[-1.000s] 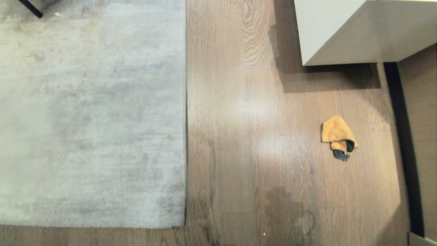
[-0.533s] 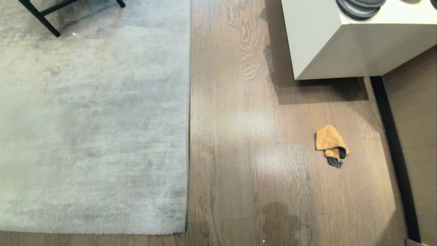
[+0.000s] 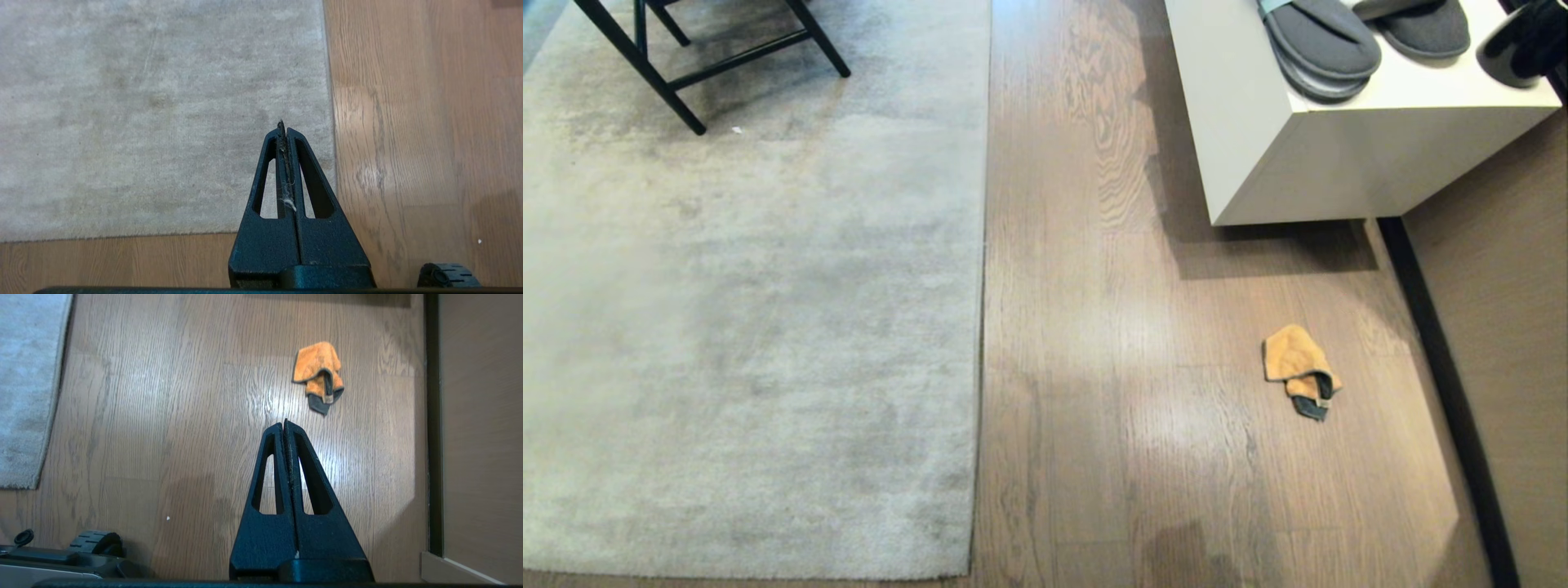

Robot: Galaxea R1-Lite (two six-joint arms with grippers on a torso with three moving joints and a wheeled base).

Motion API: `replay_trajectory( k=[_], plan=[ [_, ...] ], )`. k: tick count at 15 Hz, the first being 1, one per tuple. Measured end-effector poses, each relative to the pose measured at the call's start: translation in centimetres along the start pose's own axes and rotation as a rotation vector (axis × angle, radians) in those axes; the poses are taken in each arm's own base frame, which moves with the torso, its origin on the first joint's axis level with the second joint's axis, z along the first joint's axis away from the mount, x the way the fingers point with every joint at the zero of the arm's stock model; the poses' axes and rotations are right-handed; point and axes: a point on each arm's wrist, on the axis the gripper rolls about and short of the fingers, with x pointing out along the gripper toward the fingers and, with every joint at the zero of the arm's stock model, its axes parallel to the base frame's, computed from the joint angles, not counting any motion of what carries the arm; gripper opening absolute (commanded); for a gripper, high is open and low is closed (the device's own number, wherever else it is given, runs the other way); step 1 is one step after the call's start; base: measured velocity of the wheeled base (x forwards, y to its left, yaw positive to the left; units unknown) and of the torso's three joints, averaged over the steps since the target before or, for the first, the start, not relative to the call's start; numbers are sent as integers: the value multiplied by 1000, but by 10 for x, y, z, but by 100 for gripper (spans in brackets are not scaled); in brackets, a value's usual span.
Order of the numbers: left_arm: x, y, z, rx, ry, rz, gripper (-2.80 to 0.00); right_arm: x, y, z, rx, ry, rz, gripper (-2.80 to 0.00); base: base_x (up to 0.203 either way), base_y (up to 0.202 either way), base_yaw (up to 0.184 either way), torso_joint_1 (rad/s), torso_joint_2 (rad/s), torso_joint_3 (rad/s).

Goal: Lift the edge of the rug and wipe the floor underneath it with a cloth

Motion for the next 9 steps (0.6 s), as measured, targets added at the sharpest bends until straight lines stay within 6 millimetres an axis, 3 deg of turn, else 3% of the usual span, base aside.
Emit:
replay_trajectory(
  k=[9],
  plan=[
    [0,0,0,-11,-2,0,-280,0,0,0,0,0,0,-280,0,0,0,3,3,204]
  ],
)
